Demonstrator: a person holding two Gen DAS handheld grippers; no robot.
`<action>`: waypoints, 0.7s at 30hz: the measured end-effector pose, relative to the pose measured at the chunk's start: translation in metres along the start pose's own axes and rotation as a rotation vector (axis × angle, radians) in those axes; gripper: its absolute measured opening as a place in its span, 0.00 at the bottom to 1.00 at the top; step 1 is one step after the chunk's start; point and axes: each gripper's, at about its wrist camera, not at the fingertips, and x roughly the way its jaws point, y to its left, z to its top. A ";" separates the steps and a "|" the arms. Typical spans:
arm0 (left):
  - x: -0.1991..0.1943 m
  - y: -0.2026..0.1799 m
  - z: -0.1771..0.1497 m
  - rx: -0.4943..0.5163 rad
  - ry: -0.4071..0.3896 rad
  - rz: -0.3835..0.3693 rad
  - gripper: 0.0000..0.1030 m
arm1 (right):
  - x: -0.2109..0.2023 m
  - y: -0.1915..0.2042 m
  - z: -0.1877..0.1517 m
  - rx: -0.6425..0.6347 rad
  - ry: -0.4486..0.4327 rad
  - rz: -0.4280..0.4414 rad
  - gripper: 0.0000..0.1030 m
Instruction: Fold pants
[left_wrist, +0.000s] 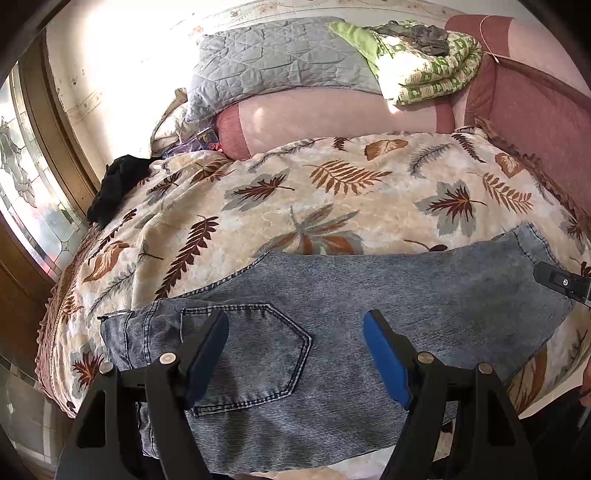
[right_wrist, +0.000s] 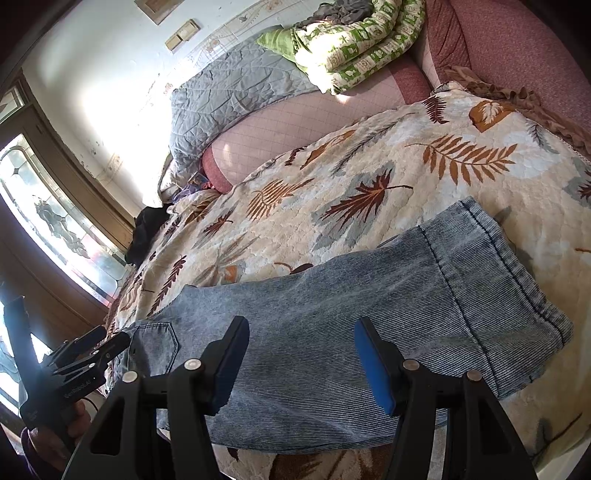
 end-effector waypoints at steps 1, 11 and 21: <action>0.000 0.000 0.000 0.001 0.000 0.000 0.74 | 0.000 0.000 0.000 0.000 0.001 0.000 0.61; 0.003 -0.001 -0.004 0.010 0.005 0.000 0.74 | 0.001 -0.001 0.000 0.000 0.001 0.000 0.61; 0.005 -0.003 -0.004 0.013 0.011 -0.003 0.74 | 0.001 -0.002 0.001 0.001 0.003 0.002 0.61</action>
